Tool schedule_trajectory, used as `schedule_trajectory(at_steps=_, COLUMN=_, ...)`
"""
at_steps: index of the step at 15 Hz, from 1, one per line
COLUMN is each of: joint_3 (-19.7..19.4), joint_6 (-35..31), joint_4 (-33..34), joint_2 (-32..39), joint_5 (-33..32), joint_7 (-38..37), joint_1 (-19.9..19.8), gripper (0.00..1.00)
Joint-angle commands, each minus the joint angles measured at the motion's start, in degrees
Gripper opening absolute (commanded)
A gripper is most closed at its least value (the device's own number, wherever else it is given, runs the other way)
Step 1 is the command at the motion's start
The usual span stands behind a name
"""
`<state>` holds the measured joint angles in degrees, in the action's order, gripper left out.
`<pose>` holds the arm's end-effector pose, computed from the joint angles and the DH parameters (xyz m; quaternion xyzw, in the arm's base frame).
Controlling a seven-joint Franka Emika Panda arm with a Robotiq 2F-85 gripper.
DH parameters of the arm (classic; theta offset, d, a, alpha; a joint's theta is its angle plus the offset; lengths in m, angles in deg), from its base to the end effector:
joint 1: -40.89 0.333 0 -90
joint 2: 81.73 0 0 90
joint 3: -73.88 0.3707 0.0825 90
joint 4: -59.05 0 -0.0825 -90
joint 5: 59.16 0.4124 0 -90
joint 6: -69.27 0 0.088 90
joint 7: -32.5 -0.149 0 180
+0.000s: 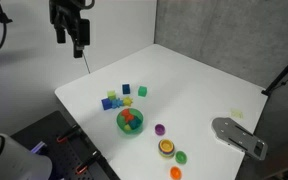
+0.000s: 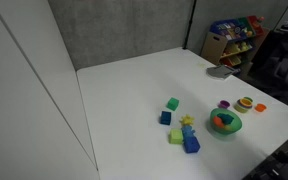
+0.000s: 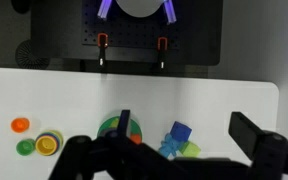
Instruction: Put the small purple bowl into the yellow bowl
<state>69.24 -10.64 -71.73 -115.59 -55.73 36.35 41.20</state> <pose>0.3216 -0.0200 0.5508 -0.9875 -0.0068 0.1448 0.0617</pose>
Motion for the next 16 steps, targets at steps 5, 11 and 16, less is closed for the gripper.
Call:
schedule_trajectory(at_steps=5, joint_3=1.2, joint_6=-1.4, joint_4=-0.2, joint_2=0.7, joint_5=-0.7, joint_7=-0.3, joint_1=-1.0, gripper=1.00)
schedule_trajectory(at_steps=11, joint_3=1.8, joint_6=-8.5, joint_4=-0.2, joint_2=4.5, joint_5=-2.3, joint_7=-0.3, joint_1=-1.1, gripper=1.00)
schedule_trajectory(at_steps=16, joint_3=2.4, joint_6=-17.9, joint_4=-2.2, joint_2=10.0, joint_5=-3.8, joint_7=-0.9, joint_1=-1.0, gripper=1.00)
